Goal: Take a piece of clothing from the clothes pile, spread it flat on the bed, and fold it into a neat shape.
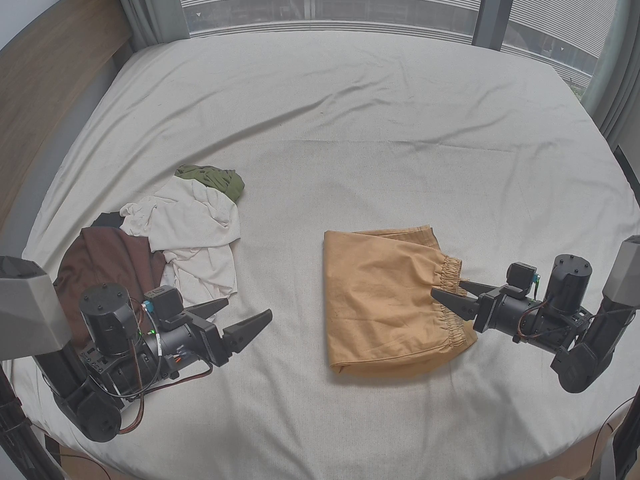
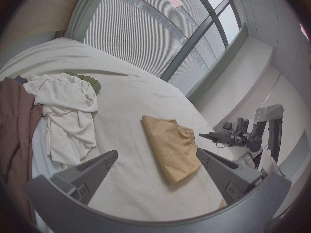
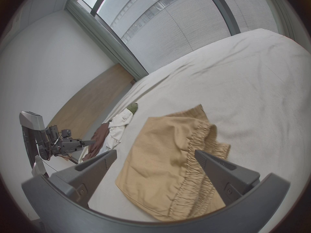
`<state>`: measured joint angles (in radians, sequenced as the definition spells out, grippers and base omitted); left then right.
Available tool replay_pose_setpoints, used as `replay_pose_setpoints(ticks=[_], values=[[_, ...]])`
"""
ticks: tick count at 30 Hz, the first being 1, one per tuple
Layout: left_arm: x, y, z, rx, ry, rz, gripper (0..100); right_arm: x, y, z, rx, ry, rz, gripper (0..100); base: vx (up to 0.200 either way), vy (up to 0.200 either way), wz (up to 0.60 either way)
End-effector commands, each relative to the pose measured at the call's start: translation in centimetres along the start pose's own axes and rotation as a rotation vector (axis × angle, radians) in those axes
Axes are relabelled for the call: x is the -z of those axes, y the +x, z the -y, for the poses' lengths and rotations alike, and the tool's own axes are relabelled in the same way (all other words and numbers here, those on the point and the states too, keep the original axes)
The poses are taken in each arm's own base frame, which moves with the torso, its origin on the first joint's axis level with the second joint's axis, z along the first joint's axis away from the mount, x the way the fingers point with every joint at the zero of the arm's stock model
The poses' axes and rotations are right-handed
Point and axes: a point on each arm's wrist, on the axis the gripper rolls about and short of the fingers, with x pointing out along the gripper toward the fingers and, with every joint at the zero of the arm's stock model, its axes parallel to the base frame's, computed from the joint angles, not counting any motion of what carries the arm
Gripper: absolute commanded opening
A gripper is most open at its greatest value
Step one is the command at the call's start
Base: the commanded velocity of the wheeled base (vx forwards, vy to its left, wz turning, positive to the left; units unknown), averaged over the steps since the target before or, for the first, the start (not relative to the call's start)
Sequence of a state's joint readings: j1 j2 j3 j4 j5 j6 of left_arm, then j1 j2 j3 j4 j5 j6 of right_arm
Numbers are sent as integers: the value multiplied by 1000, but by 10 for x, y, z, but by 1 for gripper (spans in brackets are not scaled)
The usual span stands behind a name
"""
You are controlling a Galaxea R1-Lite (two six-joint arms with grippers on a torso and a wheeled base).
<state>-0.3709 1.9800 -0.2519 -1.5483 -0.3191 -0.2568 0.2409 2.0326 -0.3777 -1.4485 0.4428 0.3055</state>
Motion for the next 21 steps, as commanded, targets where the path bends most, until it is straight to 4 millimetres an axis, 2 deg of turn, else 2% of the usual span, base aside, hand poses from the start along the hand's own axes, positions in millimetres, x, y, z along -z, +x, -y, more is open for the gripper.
replay_pose_setpoints(ticks=[1, 4, 10, 21], values=[[13, -1, -7, -26, 38, -55, 100, 8, -3, 17, 62, 10, -48, 100, 0, 0, 0], [17, -1, -8, -28, 87, -73, 100, 16, -5, 29, 101, 8, -96, 100, 0, 0, 0], [22, -2, -8, -31, 91, -95, 100, 26, -6, 39, 132, 24, -132, 100, 0, 0, 0], [23, -2, -8, -29, 90, -100, 100, 52, -3, 38, 127, 64, -237, 100, 0, 0, 0]])
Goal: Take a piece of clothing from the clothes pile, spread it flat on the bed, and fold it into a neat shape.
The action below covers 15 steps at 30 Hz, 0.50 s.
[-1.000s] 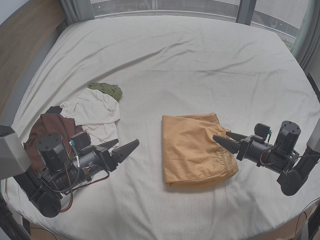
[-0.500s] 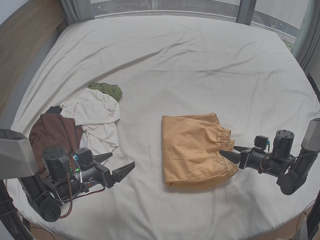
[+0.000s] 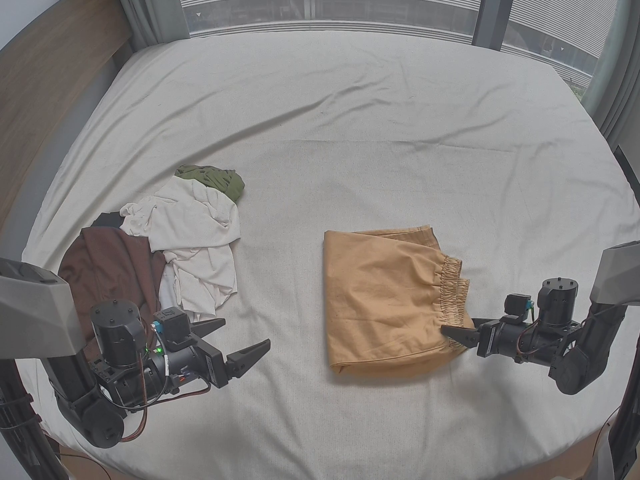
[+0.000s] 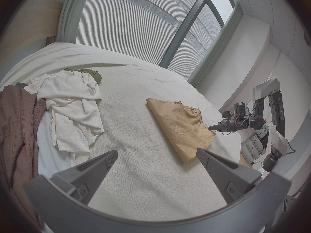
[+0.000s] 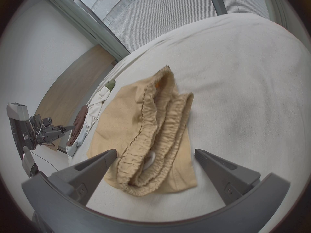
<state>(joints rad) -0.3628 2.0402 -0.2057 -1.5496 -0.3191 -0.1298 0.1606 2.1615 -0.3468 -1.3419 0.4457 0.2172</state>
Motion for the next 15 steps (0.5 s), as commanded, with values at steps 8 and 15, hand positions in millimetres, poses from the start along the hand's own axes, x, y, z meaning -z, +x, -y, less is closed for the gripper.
replay_pose_setpoints(ticks=[8, 15], values=[[1, 1, 0, 1, -3, -5, 100, 11, 11, -8, -37, 15, -44, 100, 0, 0, 0], [2, 1, 1, 3, -4, -8, 100, 11, 18, -14, -59, 56, -44, 100, 0, 0, 0]])
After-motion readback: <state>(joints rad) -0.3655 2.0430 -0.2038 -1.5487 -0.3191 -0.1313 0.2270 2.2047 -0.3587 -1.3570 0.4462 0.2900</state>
